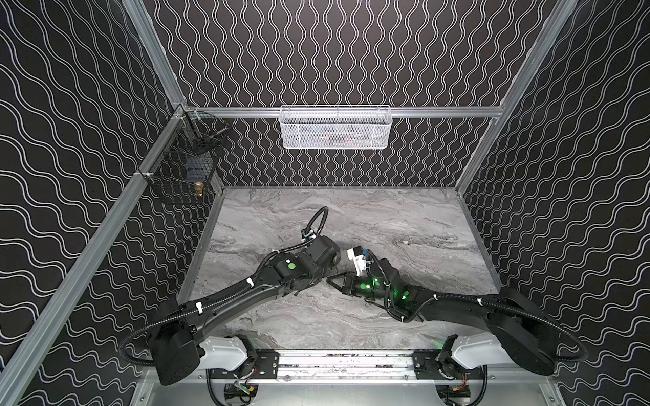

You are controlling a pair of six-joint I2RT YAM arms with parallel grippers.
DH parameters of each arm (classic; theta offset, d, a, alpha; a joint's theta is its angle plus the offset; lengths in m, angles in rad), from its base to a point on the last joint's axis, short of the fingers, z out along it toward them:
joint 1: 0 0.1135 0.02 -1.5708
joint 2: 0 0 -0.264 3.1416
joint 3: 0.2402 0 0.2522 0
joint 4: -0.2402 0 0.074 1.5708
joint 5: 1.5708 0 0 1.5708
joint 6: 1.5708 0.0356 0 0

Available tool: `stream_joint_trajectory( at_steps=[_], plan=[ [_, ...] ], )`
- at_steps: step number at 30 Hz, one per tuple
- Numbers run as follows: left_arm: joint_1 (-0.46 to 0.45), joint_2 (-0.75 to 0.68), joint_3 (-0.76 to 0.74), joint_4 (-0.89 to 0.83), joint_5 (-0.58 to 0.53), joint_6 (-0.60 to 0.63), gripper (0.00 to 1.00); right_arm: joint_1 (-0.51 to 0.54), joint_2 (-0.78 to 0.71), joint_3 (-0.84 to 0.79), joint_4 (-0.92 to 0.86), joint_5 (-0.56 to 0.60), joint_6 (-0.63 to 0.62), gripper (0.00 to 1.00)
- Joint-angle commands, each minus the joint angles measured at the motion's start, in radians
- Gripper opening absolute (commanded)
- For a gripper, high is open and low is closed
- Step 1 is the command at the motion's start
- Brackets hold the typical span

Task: Unlock with the key
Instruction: 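Push the key into the bottom of the blue padlock with the right gripper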

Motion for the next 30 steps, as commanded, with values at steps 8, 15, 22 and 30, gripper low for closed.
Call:
stream_joint_trajectory(
  at_steps=[8, 15, 22, 30],
  plan=[
    [-0.006, -0.003, 0.004, 0.035, -0.014, 0.01, 0.01, 0.0, -0.027, 0.023, -0.038, 0.039, -0.031, 0.0],
    [-0.011, -0.006, 0.001, 0.035, -0.016, 0.01, 0.0, -0.003, -0.003, 0.02, -0.012, 0.036, -0.013, 0.0],
    [-0.01, -0.007, 0.009, 0.024, -0.024, 0.013, 0.0, -0.014, -0.022, 0.033, -0.058, 0.032, -0.055, 0.0],
    [-0.011, -0.005, 0.018, 0.038, -0.029, 0.019, 0.0, -0.001, -0.041, 0.017, -0.09, 0.026, -0.08, 0.0]
  ],
)
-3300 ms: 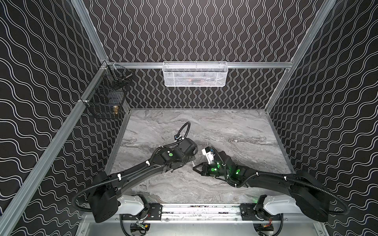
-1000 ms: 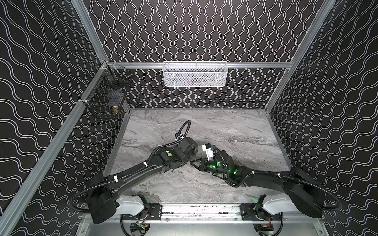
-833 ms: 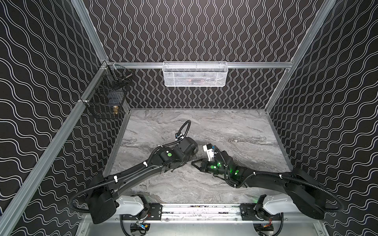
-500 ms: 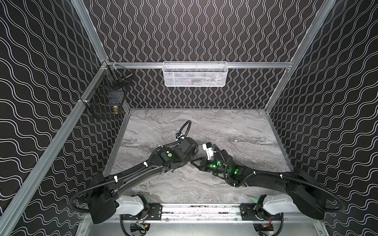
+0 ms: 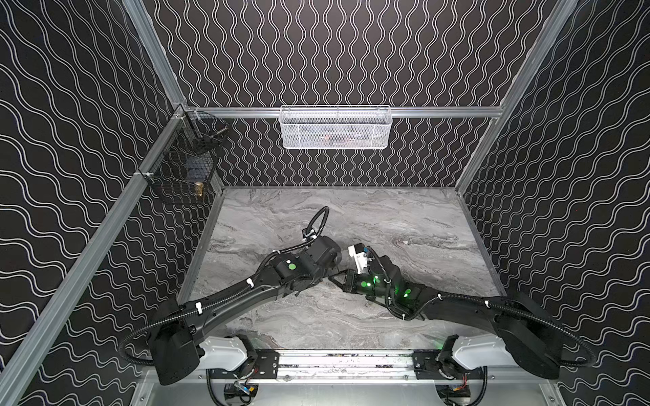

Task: Unlock with the key
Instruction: 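Push the key into the bottom of the blue padlock with the right gripper, then work the key deeper into the blue padlock keyhole with the right gripper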

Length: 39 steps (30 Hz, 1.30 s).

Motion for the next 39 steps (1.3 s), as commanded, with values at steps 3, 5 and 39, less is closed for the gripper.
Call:
stream_joint_trajectory(
  at_steps=[3, 5, 39],
  plan=[
    [-0.004, -0.003, 0.012, 0.033, -0.02, 0.017, 0.0, 0.001, -0.016, -0.011, -0.037, 0.017, -0.036, 0.0],
    [-0.004, 0.004, 0.016, 0.03, -0.016, 0.018, 0.0, 0.0, -0.023, -0.01, -0.035, 0.021, -0.047, 0.0],
    [-0.022, 0.011, 0.027, 0.054, -0.047, 0.011, 0.0, -0.014, -0.013, 0.016, -0.033, -0.003, -0.023, 0.0]
  ],
)
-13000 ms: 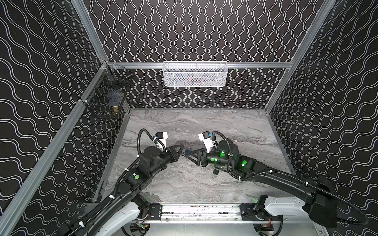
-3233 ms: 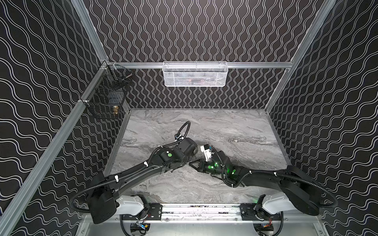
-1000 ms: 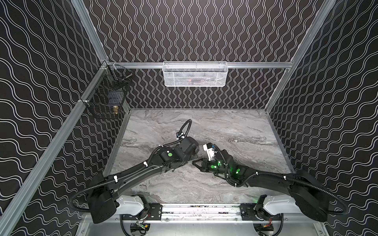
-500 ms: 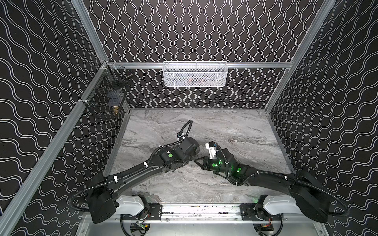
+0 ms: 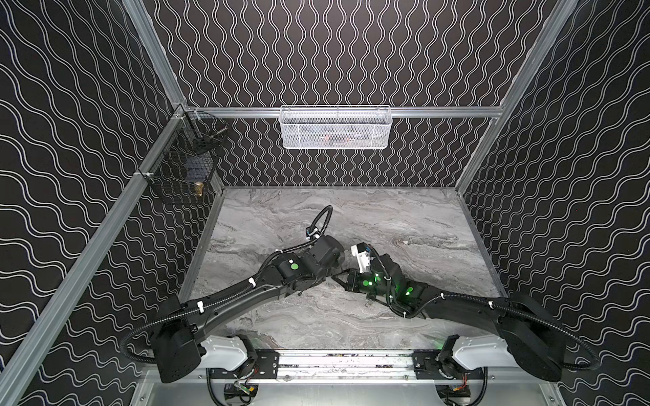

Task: Unlock with the key
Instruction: 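Work the key deeper into the blue padlock keyhole with the right gripper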

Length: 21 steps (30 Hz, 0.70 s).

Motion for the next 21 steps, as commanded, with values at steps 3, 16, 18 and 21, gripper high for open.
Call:
stream_joint_trajectory(
  at_steps=[3, 16, 18, 21],
  plan=[
    [-0.001, 0.007, 0.02, 0.014, -0.04, 0.005, 0.0, 0.005, -0.023, -0.004, 0.043, -0.016, -0.006, 0.0],
    [-0.001, 0.001, 0.001, 0.028, -0.022, 0.004, 0.0, 0.005, -0.028, -0.009, 0.03, 0.026, 0.004, 0.0],
    [-0.002, 0.002, 0.003, 0.018, -0.026, 0.005, 0.0, 0.004, -0.03, -0.009, 0.043, 0.024, 0.004, 0.0],
    [-0.002, 0.001, 0.001, 0.018, -0.026, 0.005, 0.0, 0.004, -0.032, 0.004, 0.02, 0.033, -0.001, 0.0]
  ],
)
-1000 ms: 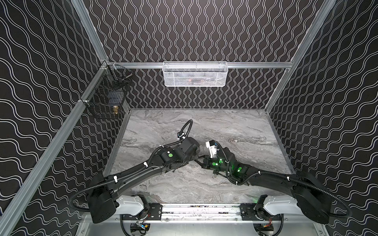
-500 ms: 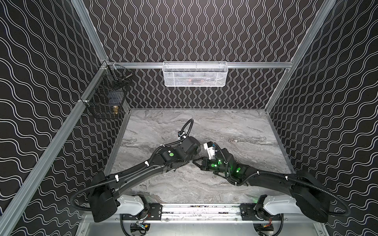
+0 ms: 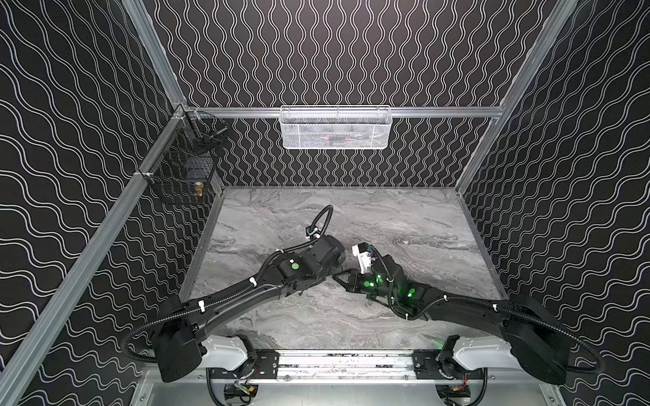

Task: Unlock with the key
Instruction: 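Work the key deeper into the blue padlock keyhole with the right gripper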

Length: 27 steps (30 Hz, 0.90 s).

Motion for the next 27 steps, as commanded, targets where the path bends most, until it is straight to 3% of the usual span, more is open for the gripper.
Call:
stream_joint_trajectory(
  at_steps=[1, 12, 27],
  plan=[
    [-0.002, -0.008, -0.004, 0.024, -0.007, 0.005, 0.0, 0.0, -0.001, 0.015, 0.014, 0.018, 0.004, 0.0],
    [-0.004, -0.006, -0.001, 0.036, 0.014, 0.012, 0.0, -0.006, 0.03, 0.025, 0.053, 0.001, 0.017, 0.0],
    [-0.007, -0.01, 0.002, -0.038, -0.049, 0.007, 0.0, -0.051, -0.036, 0.028, 0.028, -0.051, 0.002, 0.0]
  ],
)
